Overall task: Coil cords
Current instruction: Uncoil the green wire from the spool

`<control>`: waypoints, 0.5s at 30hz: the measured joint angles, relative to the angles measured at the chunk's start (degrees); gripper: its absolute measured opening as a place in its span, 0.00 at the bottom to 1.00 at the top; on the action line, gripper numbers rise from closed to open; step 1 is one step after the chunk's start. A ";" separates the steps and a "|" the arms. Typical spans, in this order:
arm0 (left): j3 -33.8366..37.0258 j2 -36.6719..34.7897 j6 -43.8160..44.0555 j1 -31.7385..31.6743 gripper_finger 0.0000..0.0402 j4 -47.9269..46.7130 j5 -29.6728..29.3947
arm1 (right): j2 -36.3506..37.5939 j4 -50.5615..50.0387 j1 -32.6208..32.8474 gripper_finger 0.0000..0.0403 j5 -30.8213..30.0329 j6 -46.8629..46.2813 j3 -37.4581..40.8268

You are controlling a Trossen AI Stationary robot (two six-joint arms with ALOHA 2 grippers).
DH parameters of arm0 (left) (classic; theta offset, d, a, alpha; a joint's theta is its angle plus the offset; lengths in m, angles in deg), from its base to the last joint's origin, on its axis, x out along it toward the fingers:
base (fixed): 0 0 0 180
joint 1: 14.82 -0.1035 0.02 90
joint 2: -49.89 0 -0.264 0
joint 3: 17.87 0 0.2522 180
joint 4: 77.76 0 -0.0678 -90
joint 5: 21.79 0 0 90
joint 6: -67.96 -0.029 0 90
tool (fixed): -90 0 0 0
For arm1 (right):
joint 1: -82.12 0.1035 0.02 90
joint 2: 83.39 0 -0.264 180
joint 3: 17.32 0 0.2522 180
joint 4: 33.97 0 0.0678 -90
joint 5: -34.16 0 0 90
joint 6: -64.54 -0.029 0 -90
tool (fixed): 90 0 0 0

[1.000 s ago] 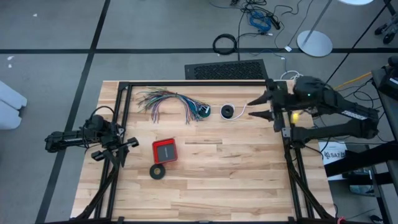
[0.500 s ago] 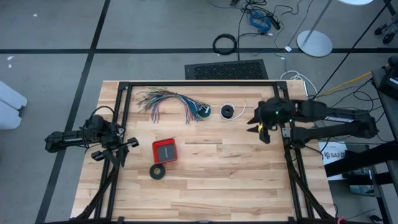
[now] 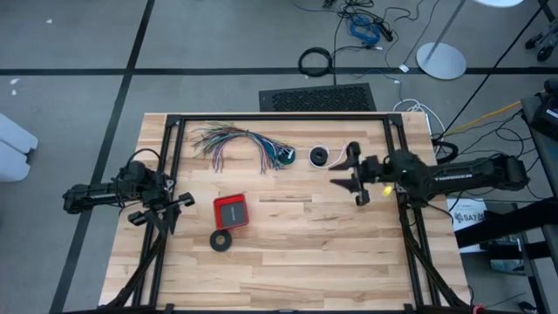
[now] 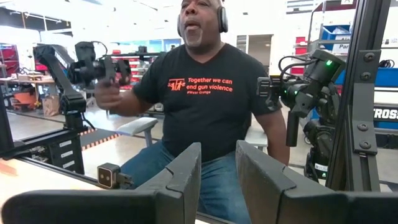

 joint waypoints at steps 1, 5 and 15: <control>0.01 0.00 0.01 0.00 0.27 0.00 0.00 | -0.37 4.02 0.00 0.37 -0.11 0.98 -0.02; 0.00 0.01 0.01 0.01 0.27 -0.01 0.00 | -0.81 13.61 0.00 0.37 -0.14 3.91 -1.43; 0.01 0.01 0.01 0.00 0.27 -0.01 0.00 | 1.07 4.66 0.00 0.37 -0.02 4.81 -12.14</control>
